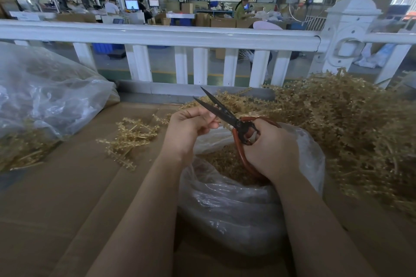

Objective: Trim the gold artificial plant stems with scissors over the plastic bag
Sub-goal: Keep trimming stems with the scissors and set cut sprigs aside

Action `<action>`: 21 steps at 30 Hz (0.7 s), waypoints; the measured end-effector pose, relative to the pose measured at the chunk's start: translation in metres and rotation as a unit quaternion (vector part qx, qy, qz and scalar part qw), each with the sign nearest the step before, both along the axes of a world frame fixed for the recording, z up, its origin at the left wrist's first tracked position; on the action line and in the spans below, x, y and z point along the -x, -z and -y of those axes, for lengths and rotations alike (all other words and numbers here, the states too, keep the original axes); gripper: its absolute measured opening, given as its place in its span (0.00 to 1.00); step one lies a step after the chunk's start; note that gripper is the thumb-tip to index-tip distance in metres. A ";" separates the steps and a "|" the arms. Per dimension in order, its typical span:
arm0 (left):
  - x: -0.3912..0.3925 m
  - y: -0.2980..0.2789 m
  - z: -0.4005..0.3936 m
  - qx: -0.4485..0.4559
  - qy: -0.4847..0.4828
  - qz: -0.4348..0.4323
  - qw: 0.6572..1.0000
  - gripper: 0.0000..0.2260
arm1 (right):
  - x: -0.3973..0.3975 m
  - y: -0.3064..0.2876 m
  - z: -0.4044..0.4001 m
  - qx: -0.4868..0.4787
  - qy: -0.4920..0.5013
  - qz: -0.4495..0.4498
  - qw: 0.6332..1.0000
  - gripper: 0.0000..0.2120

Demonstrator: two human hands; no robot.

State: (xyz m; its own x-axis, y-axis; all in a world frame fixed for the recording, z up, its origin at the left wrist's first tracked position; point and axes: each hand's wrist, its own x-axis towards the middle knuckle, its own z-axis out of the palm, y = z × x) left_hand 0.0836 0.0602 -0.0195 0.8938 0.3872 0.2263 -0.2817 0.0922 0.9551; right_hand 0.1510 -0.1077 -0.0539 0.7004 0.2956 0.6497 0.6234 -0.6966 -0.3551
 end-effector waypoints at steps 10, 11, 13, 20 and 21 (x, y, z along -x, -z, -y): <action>-0.003 0.002 -0.003 -0.014 -0.018 0.005 1.000 0.09 | -0.003 0.002 0.000 0.000 -0.010 0.009 1.000 0.21; -0.003 0.003 -0.003 -0.027 -0.022 0.006 0.999 0.09 | -0.002 0.002 0.000 0.000 -0.008 0.011 1.000 0.22; -0.004 0.004 -0.005 -0.044 -0.029 0.010 0.999 0.09 | -0.002 0.002 0.000 -0.003 -0.007 0.011 1.000 0.23; -0.004 0.005 -0.005 -0.061 -0.038 0.017 0.997 0.09 | -0.002 0.002 -0.001 -0.006 -0.006 0.008 1.000 0.24; -0.004 0.004 -0.005 -0.060 -0.037 0.017 0.997 0.09 | -0.003 0.003 -0.001 -0.007 -0.007 0.010 1.000 0.24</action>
